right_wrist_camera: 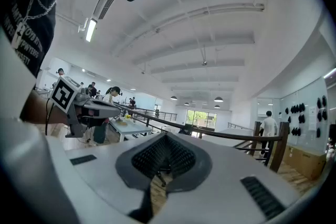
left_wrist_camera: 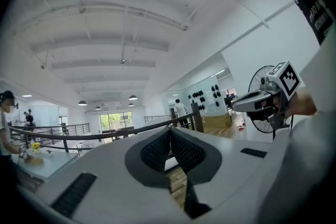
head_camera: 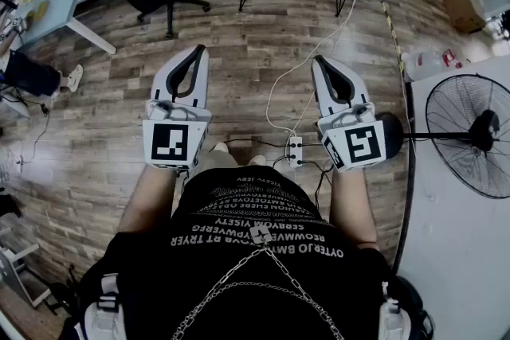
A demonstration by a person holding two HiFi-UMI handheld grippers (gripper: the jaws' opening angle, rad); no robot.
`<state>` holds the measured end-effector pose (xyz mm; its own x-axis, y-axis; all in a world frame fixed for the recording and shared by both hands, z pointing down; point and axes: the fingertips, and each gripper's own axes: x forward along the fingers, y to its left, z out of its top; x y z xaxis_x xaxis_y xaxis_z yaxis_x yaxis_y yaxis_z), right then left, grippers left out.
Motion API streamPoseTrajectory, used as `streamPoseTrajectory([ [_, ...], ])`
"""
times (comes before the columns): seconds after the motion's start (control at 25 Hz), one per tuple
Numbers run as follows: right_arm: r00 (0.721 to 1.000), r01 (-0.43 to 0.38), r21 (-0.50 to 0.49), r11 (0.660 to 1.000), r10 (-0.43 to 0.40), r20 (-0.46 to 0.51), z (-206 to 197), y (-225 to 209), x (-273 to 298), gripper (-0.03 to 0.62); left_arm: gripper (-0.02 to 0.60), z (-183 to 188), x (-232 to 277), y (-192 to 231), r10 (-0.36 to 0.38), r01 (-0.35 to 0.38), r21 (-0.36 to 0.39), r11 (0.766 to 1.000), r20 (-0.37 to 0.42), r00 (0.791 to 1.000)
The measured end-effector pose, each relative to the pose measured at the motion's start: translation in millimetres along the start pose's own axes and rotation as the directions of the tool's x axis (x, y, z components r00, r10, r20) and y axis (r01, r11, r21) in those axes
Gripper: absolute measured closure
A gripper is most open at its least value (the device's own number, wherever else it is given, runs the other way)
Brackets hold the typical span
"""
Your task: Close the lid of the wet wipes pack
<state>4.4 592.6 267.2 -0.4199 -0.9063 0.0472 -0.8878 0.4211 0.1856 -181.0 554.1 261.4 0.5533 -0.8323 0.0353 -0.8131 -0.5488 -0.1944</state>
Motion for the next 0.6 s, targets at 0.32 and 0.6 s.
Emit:
streamPoseTrajectory([
  [0.32,1.0,0.003,0.065,0.998,-0.003,-0.013,-14.8,-4.8,-19.2,0.58,0.554,-6.6,-13.2,-13.8,0.016,-0.016,0.006,1.0,-0.021,1.0],
  [0.6,0.999,-0.008,0.099,0.995,0.011,-0.031,-32.9,-1.2,-4.7,0.514,0.554,-23.3,-2.4,-2.2,0.015,-0.015,0.006,1.0,-0.061,0.998],
])
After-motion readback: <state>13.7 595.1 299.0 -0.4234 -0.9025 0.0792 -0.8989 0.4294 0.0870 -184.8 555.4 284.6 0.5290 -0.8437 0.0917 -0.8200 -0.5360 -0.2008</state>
